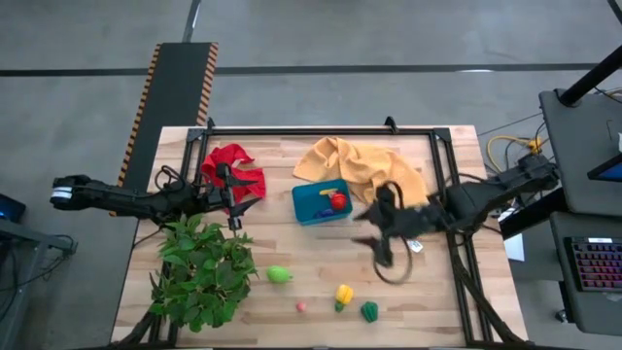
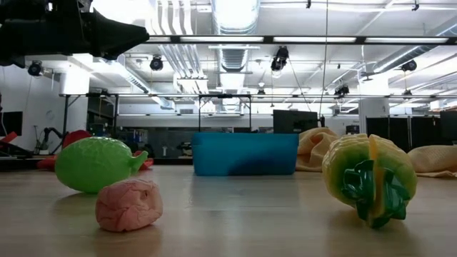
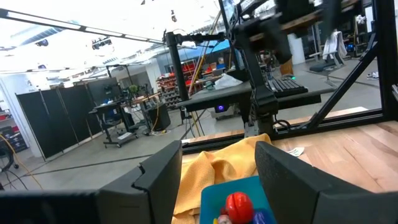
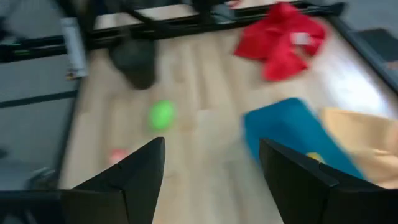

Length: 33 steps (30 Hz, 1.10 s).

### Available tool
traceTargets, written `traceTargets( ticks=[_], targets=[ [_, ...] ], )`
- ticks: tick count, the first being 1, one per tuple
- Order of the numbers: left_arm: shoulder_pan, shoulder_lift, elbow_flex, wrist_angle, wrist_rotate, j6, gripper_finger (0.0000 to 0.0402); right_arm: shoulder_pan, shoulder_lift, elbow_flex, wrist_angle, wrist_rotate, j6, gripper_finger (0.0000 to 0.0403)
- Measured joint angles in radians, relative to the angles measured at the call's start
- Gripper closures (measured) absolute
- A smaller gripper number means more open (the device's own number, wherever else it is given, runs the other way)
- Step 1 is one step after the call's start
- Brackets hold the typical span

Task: Pick and placing Produce into tupperware
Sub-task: Put the green bell pepper into the blue bin

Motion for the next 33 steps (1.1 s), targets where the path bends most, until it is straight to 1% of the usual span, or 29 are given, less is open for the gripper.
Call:
traceTargets(
  ticks=[6, 10, 14, 16, 18, 21, 24, 28, 30, 33],
  targets=[
    [0.0, 0.0, 0.0, 0.0, 0.0, 0.0, 0.0212, 0.176, 0.023, 0.0, 0.0, -0.003, 0.08, 0.0154],
    [0.0, 0.0, 0.0, 0.0, 0.0, 0.0, 0.0212, 0.273, 0.082, 0.0, 0.0, -0.004, 0.141, 0.0151],
    [0.0, 0.0, 0.0, 0.0, 0.0, 0.0, 0.0212, 0.338, 0.156, 0.0, 0.0, -0.006, 0.207, 0.0149],
    [0.0, 0.0, 0.0, 0.0, 0.0, 0.0, 0.0212, 0.344, 0.187, 0.001, -0.016, -0.002, 0.299, 0.0149],
    [0.0, 0.0, 0.0, 0.0, 0.0, -0.002, 0.0212, 0.343, 0.213, 0.009, -0.064, -0.004, 0.451, 0.0146],
    [0.0, 0.0, 0.0, 0.0, 0.0, -0.002, 0.0212, 0.336, 0.247, 0.018, -0.14, -0.056, 0.675, 0.0133],
    [0.0, 0.0, 0.0, 0.001, 0.0, -0.004, 0.0212, 0.338, 0.282, 0.018, -0.164, -0.109, 0.805, 0.0112],
    [0.0, 0.0, 0.0, 0.001, 0.0, -0.004, 0.0212, 0.338, 0.322, 0.02, -0.161, -0.238, 0.966, 0.0093],
    [0.0, 0.0, 0.0, 0.001, 0.0, -0.004, 0.0212, 0.338, 0.348, 0.025, -0.16, -0.262, 1.055, 0.009],
    [0.0, 0.0, 0.0, 0.001, 0.0, -0.004, 0.0212, 0.342, 0.387, 0.037, -0.156, -0.265, 1.13, 0.0091]
  ],
)
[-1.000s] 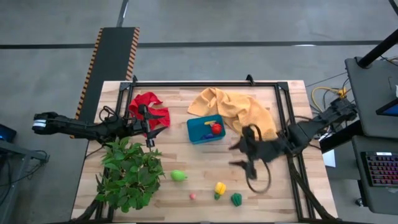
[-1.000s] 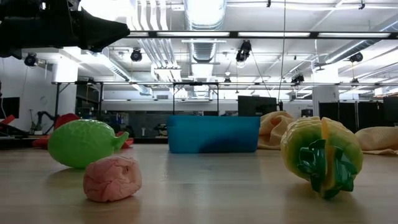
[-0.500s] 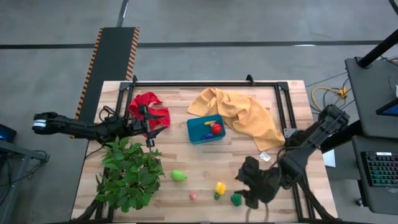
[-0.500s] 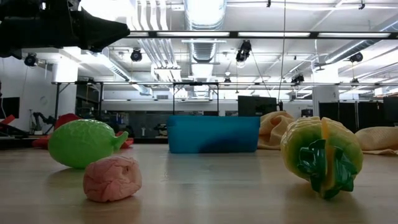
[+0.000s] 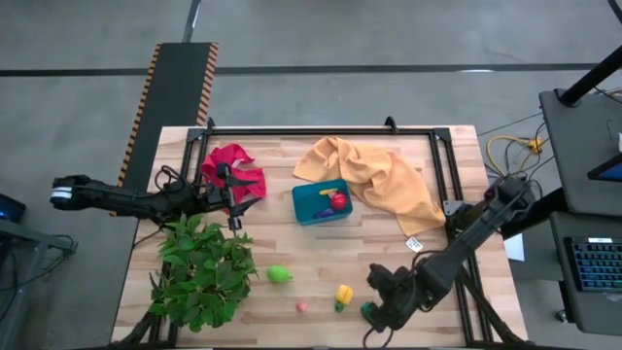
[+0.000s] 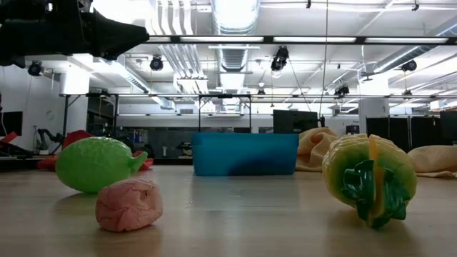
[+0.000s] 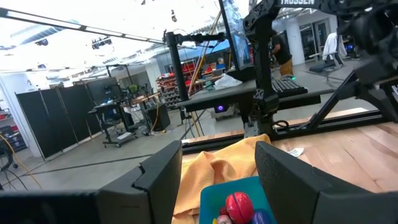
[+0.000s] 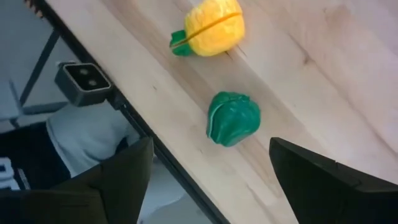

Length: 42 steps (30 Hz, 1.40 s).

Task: Pick and placing Produce into tupperware
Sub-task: Put the green bell pepper into the blue bin

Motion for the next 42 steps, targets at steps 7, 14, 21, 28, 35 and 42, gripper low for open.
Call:
traceTargets(
  ticks=[7, 14, 21, 28, 35, 42],
  targets=[
    [0.0, 0.0, 0.0, 0.0, 0.0, 0.0, 0.0212, 0.0, 0.109, 0.048, 0.011, 0.006, 0.049, 0.01],
    [0.0, 0.0, 0.0, 0.002, 0.0, 0.001, 0.0212, 0.0, 0.18, 0.068, 0.009, -0.002, 0.091, 0.0106],
    [0.0, 0.0, 0.0, 0.004, 0.0, 0.001, 0.0212, 0.002, 0.186, 0.064, 0.0, 0.008, 0.151, 0.0106],
    [0.0, 0.0, 0.0, 0.004, 0.0, 0.001, 0.0212, 0.008, 0.222, 0.062, -0.03, 0.0, 0.199, 0.0106],
    [0.0, 0.0, 0.0, 0.001, 0.0, 0.001, 0.0212, 0.009, 0.28, 0.062, -0.006, -0.047, 0.208, 0.0106],
    [0.0, 0.0, 0.0, 0.003, 0.0, 0.001, 0.0212, 0.009, 0.313, 0.062, 0.018, -0.051, 0.205, 0.0106]
  ],
)
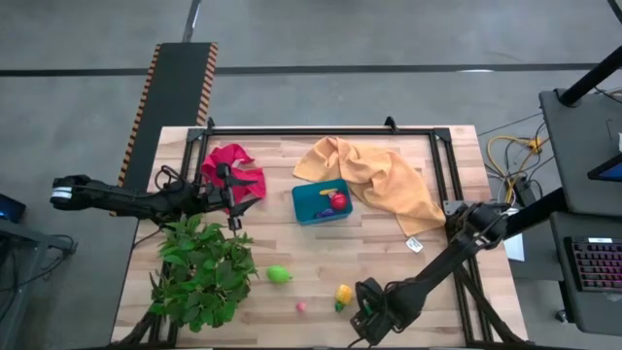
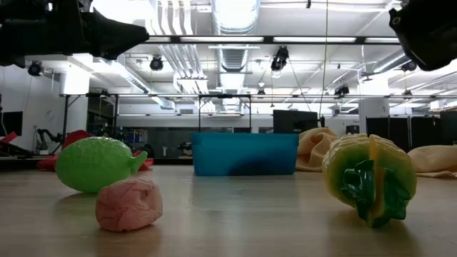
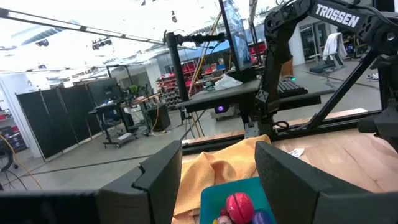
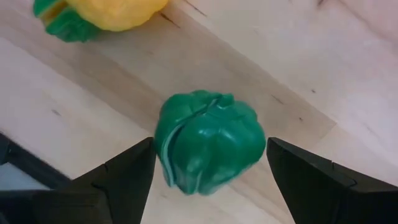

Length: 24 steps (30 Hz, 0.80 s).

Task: Pick and placing Produce into tupperware
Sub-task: Put the green bell pepper into the blue bin

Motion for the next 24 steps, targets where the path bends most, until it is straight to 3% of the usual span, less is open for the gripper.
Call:
traceTargets(
  ticks=[12, 24],
  targets=[
    [0.0, 0.0, 0.0, 0.001, 0.0, 0.0, 0.0212, -0.006, 0.035, 0.0, -0.002, 0.006, -0.046, 0.0113],
    [0.0, 0.0, 0.0, 0.0, 0.0, 0.0, 0.0212, -0.007, 0.035, -0.002, -0.028, 0.005, -0.056, 0.0205]
  ],
)
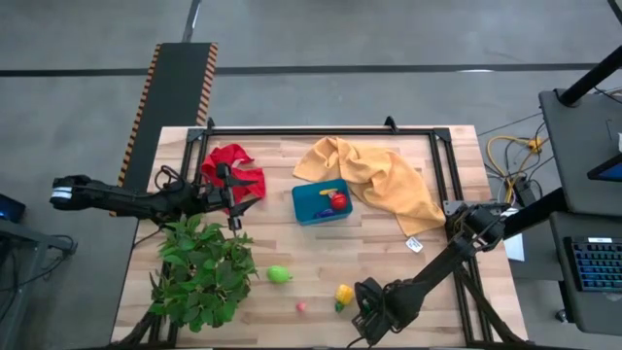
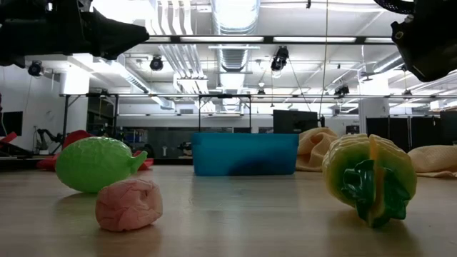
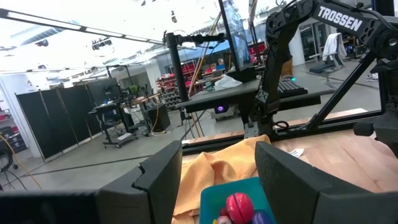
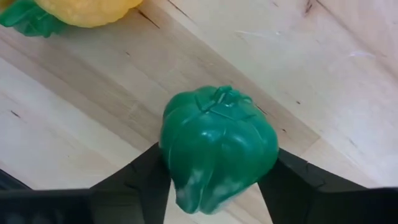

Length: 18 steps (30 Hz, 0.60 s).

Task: Pick and placing Produce into tupperware
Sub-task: Put the green bell pepper into the blue bin

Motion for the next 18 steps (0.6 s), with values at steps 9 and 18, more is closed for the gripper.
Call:
traceTargets(
  ticks=[9, 18],
  targets=[
    [0.0, 0.0, 0.0, -0.001, 0.0, 0.0, 0.0212, 0.0, -0.01, 0.0, -0.011, 0.0, -0.011, 0.0215],
    [0.0, 0.0, 0.0, -0.001, 0.0, 0.0, 0.0212, -0.003, -0.024, 0.0, -0.023, 0.033, -0.028, 0.0216]
  ],
)
